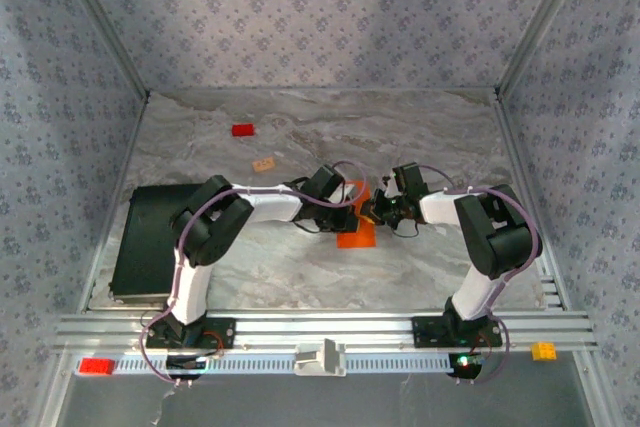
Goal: Fold a paper plane with a square sheet of paper (pick it up from the middle)
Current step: Fold the triangle a second time at the center of the table.
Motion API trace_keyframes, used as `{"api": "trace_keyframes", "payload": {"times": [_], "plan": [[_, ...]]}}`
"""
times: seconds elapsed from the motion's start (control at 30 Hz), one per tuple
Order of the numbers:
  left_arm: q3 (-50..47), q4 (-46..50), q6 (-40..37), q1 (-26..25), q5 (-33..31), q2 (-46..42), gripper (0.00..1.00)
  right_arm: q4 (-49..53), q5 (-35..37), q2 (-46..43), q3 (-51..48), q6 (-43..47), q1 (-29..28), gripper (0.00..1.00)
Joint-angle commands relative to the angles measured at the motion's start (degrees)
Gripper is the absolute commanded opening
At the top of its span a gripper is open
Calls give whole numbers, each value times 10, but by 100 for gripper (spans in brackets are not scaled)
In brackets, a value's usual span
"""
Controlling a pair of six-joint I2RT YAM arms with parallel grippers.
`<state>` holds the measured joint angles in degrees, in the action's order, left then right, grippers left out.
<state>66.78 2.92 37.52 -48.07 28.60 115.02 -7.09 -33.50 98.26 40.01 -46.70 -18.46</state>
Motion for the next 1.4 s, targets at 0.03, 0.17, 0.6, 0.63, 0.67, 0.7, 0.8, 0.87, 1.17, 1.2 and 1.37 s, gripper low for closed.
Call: {"api": "trace_keyframes", "payload": {"times": [0.03, 0.17, 0.6, 0.63, 0.67, 0.7, 0.8, 0.87, 1.17, 1.2, 1.37], "plan": [[-21, 52, -19, -8, -13, -28, 8, 51, 46, 18, -21, -2, 4, 0], [-32, 52, -27, -9, -7, -46, 10, 50, 46, 20, -20, -1, 5, 0], [-123, 13, -7, -10, -3, -84, 10, 51, 45, 19, -21, -1, 6, 0], [-126, 14, -8, -10, -3, -86, 10, 50, 45, 20, -20, -1, 6, 0], [-130, 15, -8, -10, -2, -88, 9, 51, 45, 19, -20, -1, 6, 0], [-133, 16, -8, -10, -4, -91, 9, 51, 45, 19, -20, -1, 6, 0], [-144, 18, -10, -10, -3, -100, 9, 52, 45, 17, -20, 0, 7, 0], [-152, 17, -11, -10, -4, -106, 9, 52, 45, 16, -20, 0, 6, 0], [-140, 20, -21, -11, -14, -151, 7, 56, 36, 13, -9, 5, 6, 0], [-134, 19, -22, -10, -15, -154, 6, 58, 34, 13, -6, 7, 5, 0], [-90, 12, -20, 5, -12, -138, 6, 66, 33, 2, 3, 10, 4, 0]]}}
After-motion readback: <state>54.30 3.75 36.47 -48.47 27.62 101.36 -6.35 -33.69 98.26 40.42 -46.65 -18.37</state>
